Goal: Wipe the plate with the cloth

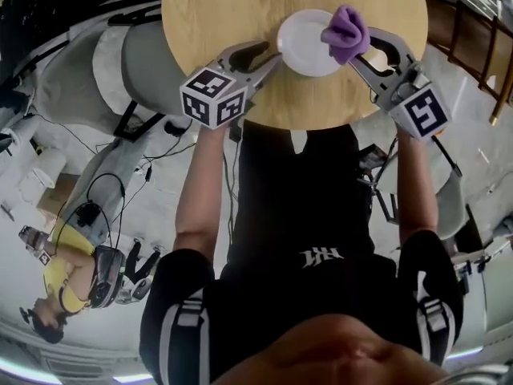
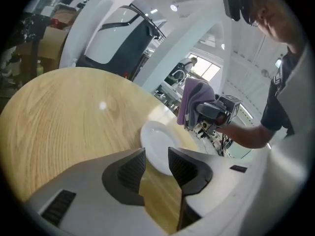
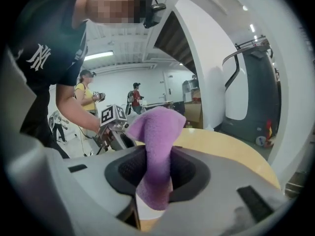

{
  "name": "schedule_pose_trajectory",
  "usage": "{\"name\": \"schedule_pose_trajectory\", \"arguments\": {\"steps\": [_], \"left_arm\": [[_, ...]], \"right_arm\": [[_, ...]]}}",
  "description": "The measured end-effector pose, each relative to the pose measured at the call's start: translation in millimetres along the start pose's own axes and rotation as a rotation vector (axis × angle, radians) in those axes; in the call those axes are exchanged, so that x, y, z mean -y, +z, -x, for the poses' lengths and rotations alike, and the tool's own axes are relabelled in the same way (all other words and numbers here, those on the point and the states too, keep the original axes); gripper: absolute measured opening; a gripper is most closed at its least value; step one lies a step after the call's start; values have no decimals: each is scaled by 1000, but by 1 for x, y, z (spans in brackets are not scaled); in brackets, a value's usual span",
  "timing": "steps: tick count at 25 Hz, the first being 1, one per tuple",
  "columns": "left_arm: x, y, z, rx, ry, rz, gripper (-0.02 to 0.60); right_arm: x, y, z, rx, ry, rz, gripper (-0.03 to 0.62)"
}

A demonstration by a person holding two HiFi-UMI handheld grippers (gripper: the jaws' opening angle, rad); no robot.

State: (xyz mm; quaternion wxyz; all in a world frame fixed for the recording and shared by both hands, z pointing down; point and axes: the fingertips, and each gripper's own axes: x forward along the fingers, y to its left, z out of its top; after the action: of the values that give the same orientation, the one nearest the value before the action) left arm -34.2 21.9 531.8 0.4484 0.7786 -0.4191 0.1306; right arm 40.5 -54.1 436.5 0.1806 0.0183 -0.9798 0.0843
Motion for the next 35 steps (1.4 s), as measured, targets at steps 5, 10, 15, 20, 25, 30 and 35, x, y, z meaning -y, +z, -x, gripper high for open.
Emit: {"name": "schedule_pose_trajectory", "arguments": {"steps": [5, 10, 15, 20, 25, 30, 35], "left_arm": [[-16, -9, -9, -63, 22, 36, 161], [-24, -13, -14, -140, 83, 66, 161], [-27, -18, -20, -178, 90, 54, 160], [-26, -21, -23, -202, 100, 43, 98], [-25, -20, -23, -203, 104, 61, 77], [-18, -18, -25, -208, 112, 70, 60], [-7, -13, -35, -194, 127, 80, 49]], "right_arm": [[-1, -20, -26, 12, 13, -15, 114], [2, -29, -33, 17, 19, -17, 114], [2, -39, -37, 14, 16, -32, 114], [0, -42, -40, 5, 16, -33, 114], [-3, -41, -46, 0, 22, -27, 114], [-6, -43, -53, -29, 13, 4, 114], [-7, -47, -52, -56, 9, 10, 114]]}}
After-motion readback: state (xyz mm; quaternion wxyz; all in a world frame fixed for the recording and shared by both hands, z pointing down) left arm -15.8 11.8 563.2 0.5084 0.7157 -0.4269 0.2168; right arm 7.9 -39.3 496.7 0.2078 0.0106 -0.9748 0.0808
